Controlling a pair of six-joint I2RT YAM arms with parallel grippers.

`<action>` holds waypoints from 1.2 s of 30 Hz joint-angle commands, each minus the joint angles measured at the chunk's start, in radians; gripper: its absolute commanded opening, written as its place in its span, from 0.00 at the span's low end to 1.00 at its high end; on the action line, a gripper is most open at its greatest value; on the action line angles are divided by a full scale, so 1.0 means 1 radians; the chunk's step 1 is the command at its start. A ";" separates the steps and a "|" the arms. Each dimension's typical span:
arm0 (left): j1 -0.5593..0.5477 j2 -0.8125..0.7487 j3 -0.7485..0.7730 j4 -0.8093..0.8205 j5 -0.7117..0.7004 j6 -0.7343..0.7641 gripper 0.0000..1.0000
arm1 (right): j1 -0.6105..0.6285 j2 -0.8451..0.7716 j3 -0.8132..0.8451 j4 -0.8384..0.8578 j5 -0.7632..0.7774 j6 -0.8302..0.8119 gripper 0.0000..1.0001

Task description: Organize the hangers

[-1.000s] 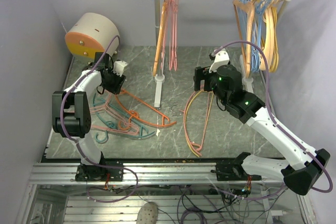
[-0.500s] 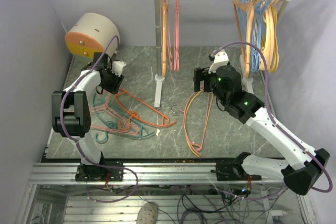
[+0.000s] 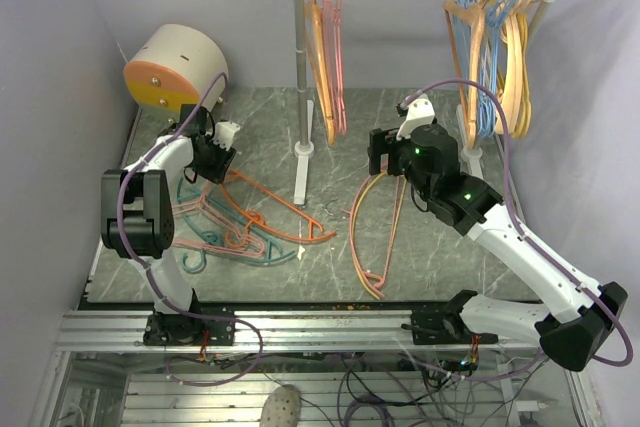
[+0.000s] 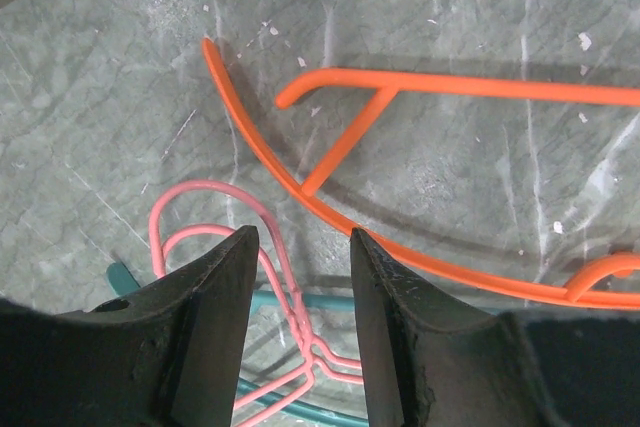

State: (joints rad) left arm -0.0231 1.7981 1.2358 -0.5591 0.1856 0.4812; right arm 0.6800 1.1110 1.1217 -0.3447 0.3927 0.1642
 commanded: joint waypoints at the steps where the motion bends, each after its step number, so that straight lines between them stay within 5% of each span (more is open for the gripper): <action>1: 0.003 0.033 0.002 0.041 -0.027 0.000 0.52 | -0.002 0.005 -0.003 0.015 0.003 -0.005 0.84; 8: 0.006 0.084 0.025 0.045 -0.043 -0.016 0.49 | -0.002 0.000 -0.011 0.013 0.005 -0.003 0.84; 19: 0.005 0.026 0.061 -0.019 -0.029 -0.016 0.09 | -0.002 0.000 -0.022 0.018 0.001 0.001 0.84; 24: 0.003 -0.086 0.117 -0.122 -0.015 -0.005 0.07 | -0.002 0.005 -0.042 0.024 -0.038 0.010 0.83; 36: -0.029 -0.352 0.172 -0.162 0.039 -0.101 0.07 | 0.000 0.095 -0.212 0.262 -0.753 0.093 0.82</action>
State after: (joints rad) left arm -0.0307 1.4967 1.3697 -0.6975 0.1890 0.4438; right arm 0.6807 1.1797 0.9527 -0.2173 -0.0837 0.2005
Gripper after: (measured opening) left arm 0.086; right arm 0.822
